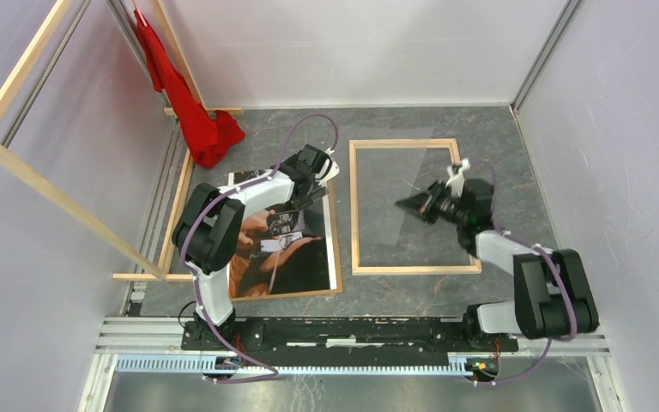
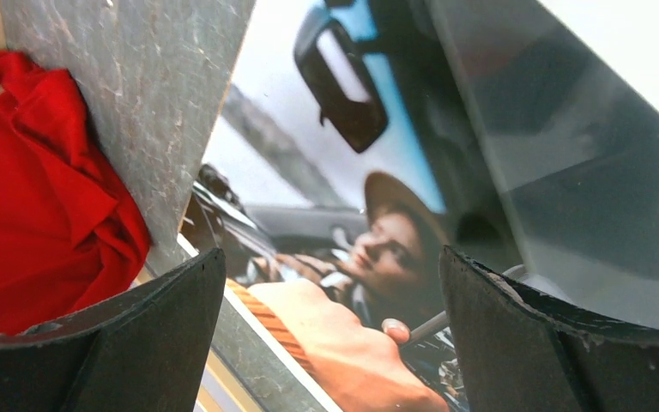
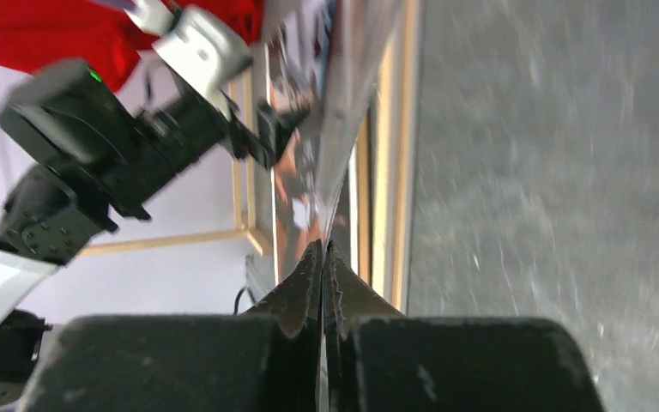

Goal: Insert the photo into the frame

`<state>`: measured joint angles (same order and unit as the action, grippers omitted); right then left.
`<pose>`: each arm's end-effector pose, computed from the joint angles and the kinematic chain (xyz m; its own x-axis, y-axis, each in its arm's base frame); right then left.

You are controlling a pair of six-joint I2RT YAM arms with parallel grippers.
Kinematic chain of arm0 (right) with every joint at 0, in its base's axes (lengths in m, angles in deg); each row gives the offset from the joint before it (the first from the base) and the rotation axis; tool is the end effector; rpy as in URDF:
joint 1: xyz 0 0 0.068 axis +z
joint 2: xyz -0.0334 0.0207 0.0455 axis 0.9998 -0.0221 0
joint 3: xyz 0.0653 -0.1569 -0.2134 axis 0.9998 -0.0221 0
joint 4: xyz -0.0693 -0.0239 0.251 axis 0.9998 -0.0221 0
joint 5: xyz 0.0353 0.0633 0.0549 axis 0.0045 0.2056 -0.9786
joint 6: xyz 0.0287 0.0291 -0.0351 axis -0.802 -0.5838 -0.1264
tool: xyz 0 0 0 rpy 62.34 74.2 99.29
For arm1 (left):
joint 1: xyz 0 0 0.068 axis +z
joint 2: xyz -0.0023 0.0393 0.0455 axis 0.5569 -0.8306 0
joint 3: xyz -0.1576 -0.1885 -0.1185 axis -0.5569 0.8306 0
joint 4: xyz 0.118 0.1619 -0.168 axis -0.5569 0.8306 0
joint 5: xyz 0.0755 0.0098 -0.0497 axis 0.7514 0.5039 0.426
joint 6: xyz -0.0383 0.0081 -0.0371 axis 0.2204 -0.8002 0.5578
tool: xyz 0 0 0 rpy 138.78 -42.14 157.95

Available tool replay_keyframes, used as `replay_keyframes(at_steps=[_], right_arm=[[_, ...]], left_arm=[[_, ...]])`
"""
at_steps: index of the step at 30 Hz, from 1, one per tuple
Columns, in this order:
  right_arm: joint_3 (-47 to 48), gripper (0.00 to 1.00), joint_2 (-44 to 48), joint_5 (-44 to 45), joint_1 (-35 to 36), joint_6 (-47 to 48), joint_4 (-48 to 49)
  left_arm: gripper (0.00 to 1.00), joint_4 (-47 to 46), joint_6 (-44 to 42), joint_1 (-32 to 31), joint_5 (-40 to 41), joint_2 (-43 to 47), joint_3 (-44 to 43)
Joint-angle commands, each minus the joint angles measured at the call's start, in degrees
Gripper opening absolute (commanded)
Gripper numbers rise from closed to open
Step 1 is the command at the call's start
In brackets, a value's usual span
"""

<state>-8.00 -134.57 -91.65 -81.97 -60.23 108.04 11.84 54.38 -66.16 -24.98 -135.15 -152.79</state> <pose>0.2390 0.0511 0.1511 -0.7731 0.6112 -0.1694 0.0601 0.3365 0.9398 0.3368 -0.1940 0.1702 -0.4831 0.8399 -0.2474 0.6075 0.5250 0.5960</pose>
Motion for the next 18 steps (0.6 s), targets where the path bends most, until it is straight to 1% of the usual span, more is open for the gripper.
replay_keyframes(at_steps=[1, 3, 6, 9, 14, 18], right_arm=[[17.7, 0.0, 8.62, 1.45, -5.43, 23.26, -31.65], [23.58, 0.0, 10.49, 1.44, -10.01, 28.98, -41.27], [28.44, 0.0, 12.64, -0.25, -15.38, 30.72, -45.77], [30.54, 0.0, 14.59, -1.3, -18.61, 29.99, -45.95], [31.27, 0.0, 16.88, -0.68, -19.67, 27.36, -43.46], [33.07, 0.0, 17.81, -0.17, -19.81, 27.86, -44.61]], left_arm=[[1.0, 4.49, 3.3, 0.32, -4.5, 4.57, -6.92], [1.0, 6.47, 5.65, 0.32, -7.14, 4.76, -9.52], [1.0, 9.27, 9.84, 0.25, -12.06, 3.26, -13.01], [1.0, 10.98, 14.9, -0.72, -16.83, 0.82, -15.5], [1.0, 11.0, 22.1, -4.37, -25.41, -3.09, -17.32], [1.0, 10.96, 25.65, -7.01, -29.22, -6.17, -19.13]])
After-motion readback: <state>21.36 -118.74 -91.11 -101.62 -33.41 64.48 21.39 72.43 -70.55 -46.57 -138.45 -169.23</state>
